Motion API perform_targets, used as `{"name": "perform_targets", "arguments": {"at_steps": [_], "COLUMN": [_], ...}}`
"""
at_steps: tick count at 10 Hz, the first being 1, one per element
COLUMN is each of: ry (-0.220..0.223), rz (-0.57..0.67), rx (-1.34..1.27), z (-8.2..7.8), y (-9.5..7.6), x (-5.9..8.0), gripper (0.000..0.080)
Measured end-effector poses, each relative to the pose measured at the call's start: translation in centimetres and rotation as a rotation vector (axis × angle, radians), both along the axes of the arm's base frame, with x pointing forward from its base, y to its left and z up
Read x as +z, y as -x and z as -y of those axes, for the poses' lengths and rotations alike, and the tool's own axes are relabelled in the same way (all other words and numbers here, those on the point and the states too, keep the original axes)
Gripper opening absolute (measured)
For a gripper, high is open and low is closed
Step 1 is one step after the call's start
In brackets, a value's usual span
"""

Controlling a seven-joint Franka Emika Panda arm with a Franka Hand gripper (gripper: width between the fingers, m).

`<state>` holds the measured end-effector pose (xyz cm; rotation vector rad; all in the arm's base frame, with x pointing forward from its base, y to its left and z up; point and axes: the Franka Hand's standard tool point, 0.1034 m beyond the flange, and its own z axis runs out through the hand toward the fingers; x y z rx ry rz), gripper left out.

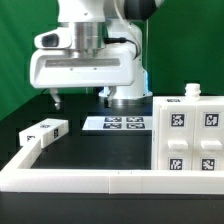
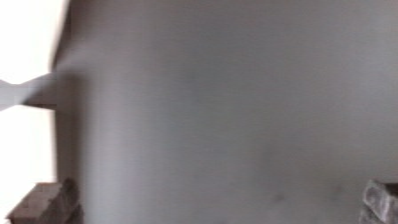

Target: Assemble cabinet

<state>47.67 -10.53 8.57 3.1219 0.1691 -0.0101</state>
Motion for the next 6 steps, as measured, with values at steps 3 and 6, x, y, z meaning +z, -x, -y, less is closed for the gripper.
{"name": "perform_targets", "arguments": {"at_steps": [3, 6], "ry": [0.000, -0.003], "rz": [-0.002, -0.006], "rx": [0.009, -0.012], "z": [-0.11, 0.48], "y": [0.02, 0.31], "x": [-0.07, -0.22], "gripper": [0.0797, 0.0797]}}
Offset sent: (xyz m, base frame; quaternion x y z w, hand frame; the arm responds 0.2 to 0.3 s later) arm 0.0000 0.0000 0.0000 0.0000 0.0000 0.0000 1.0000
